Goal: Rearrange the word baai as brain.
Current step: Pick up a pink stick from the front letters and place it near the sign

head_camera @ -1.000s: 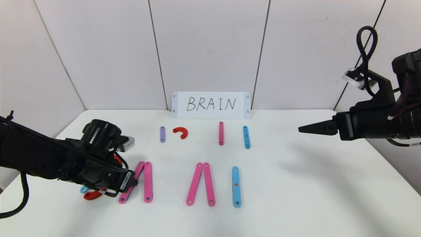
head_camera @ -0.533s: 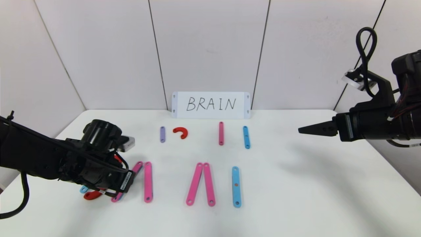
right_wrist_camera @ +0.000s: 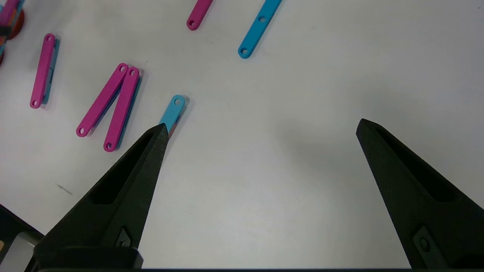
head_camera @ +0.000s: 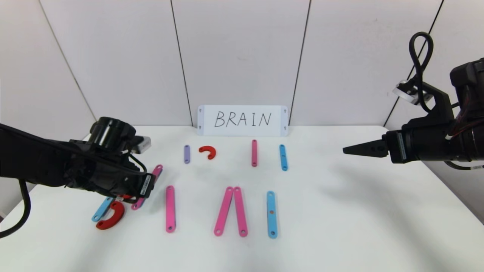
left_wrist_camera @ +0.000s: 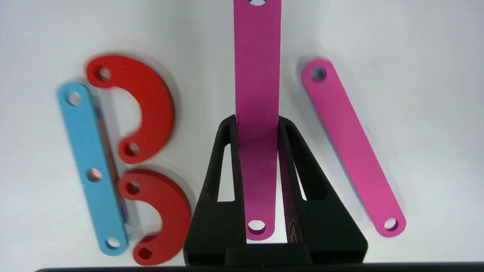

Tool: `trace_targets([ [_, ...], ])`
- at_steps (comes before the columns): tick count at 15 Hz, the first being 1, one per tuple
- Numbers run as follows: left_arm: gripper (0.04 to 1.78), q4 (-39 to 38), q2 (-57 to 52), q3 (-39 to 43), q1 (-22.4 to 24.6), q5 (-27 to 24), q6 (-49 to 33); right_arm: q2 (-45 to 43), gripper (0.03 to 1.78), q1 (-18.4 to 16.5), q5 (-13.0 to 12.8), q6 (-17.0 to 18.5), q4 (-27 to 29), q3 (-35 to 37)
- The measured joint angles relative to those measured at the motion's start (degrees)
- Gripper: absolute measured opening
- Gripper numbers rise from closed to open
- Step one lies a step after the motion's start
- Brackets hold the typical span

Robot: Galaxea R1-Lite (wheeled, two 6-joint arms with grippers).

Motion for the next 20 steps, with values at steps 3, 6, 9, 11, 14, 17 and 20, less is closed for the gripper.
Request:
trace_targets([
  [3, 0.30, 4.38, 1.51, -8.87, 2.15, 0.16, 0.22, 0.00, 1.74, 0.09, 0.02, 0.06, -0.02, 0.15],
  [6, 0.30, 9.47, 5.92, -19.61, 4.46, 0.05, 0.66, 0.00, 1.74, 0.11, 0.02, 0.11, -0.02, 0.21],
  [9, 0.30, 13.40, 12.26, -29.10, 6.75, -0.11, 2.17, 0.04, 1.74, 0.09, 0.02, 0.11, -0.02, 0.34],
  [11, 0.30, 15.32, 16.09, -33.90, 8.05, -0.22, 2.93, 0.06, 1.74, 0.09, 0.00, 0.09, -0.02, 0.39],
  [14, 0.30, 19.10, 21.14, -39.80, 9.26, -0.41, 4.22, 0.11, 1.74, 0.09, 0.00, 0.11, -0.02, 0.50],
  [17, 0.30, 19.82, 23.59, -41.37, 9.74, -1.99, 8.96, 0.15, 1.74, 0.16, 0.02, 0.11, 0.02, 0.59],
  [20, 0.30, 20.14, 24.33, -41.67, 9.86, -3.10, 11.43, 0.22, 1.74, 0.16, 0.02, 0.11, -0.02, 0.78],
])
